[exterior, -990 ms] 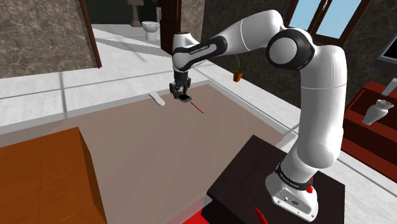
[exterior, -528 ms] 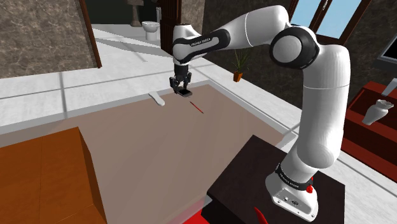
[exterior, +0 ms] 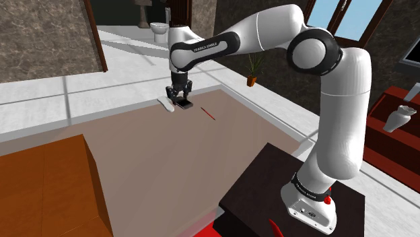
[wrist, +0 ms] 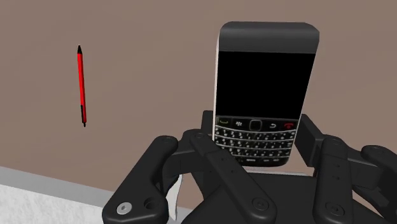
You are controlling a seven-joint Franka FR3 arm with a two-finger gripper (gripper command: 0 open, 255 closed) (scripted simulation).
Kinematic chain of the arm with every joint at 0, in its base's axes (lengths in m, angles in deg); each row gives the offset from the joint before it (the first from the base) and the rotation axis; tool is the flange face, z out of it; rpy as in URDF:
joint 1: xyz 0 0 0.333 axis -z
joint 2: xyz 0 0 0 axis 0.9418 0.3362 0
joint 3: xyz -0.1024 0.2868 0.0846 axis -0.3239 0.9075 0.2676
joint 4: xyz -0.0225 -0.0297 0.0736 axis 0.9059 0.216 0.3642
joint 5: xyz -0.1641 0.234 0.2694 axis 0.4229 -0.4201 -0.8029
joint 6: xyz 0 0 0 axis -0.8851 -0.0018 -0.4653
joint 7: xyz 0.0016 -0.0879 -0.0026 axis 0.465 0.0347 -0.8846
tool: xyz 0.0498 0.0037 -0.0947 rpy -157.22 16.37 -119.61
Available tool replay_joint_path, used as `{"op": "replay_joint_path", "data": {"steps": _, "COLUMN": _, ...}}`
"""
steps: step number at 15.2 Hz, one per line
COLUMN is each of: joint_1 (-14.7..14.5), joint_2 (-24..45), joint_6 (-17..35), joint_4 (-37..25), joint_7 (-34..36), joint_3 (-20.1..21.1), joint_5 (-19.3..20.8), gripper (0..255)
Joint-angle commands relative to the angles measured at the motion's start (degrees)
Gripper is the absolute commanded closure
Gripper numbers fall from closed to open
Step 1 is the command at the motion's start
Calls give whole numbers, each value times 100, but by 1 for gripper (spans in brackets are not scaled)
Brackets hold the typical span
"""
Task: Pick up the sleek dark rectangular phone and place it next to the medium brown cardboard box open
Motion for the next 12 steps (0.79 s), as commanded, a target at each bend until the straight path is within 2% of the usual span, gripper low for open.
{"op": "replay_joint_path", "data": {"steps": 1, "joint_1": -196, "joint_2": 46, "joint_6": -33, "joint_4": -70, "joint_7": 279, "joint_3": 71, "joint_5": 40, "gripper": 255}}
{"op": "replay_joint_path", "data": {"steps": 7, "joint_1": -732, "joint_2": 285, "joint_6": -194, "joint_4": -431, "joint_7": 994, "joint_3": 246, "joint_5": 154, "gripper": 255}}
{"op": "replay_joint_path", "data": {"steps": 12, "joint_1": -1202, "joint_2": 632, "joint_6": -417, "joint_4": -966, "joint_7": 1562, "joint_3": 366, "joint_5": 261, "gripper": 255}}
